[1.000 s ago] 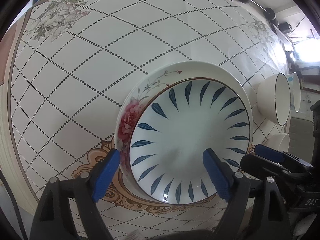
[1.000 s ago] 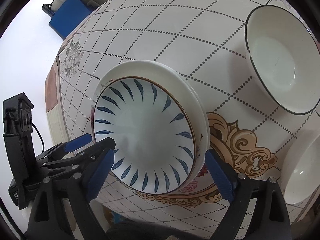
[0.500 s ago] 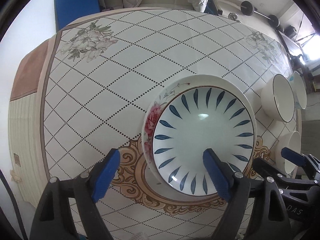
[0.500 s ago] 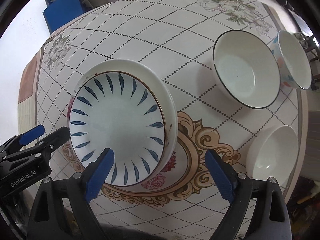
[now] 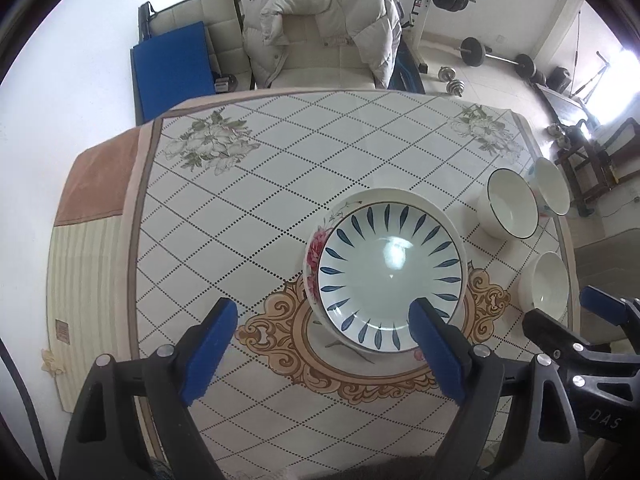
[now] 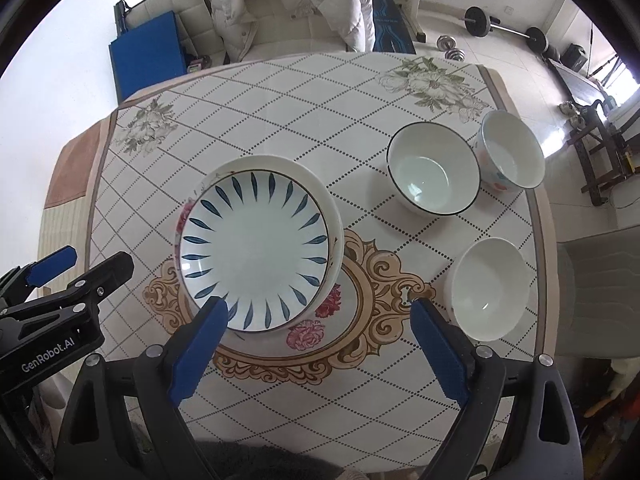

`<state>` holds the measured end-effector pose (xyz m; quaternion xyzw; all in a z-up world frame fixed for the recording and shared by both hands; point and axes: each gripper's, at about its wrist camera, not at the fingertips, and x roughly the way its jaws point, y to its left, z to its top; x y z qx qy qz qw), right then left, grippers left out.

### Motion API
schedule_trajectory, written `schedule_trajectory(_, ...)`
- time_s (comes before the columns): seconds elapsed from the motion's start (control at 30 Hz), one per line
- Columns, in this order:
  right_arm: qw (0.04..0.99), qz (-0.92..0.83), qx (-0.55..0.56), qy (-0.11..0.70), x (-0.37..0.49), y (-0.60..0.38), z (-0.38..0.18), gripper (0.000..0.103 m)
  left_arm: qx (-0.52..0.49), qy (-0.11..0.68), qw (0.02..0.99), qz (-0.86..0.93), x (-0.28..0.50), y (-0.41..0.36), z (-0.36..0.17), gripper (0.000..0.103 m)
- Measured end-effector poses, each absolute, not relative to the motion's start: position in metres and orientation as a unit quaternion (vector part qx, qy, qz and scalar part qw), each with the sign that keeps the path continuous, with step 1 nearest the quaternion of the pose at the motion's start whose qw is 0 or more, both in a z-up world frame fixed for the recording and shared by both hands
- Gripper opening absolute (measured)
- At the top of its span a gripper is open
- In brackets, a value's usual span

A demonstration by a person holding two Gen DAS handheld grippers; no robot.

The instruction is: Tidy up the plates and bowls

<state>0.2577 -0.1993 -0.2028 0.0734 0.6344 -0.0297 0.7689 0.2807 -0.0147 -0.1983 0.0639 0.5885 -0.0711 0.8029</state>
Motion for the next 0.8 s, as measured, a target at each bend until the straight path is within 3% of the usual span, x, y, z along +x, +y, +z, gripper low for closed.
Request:
schedule_trajectory(0.4,0.834,-0.050,0.043,0.548,0.201,-0.185,-0.083,0.094,0.068,0.531,0.842,-0.068,0.239,-0.010,-0.106,0.088)
schedule_trajectory(0.8,0.841,-0.079,0.044,0.534,0.172,-0.179,-0.036,0.095,0.069,0.552,0.827,-0.076,0.218,-0.001,-0.092,0.088)
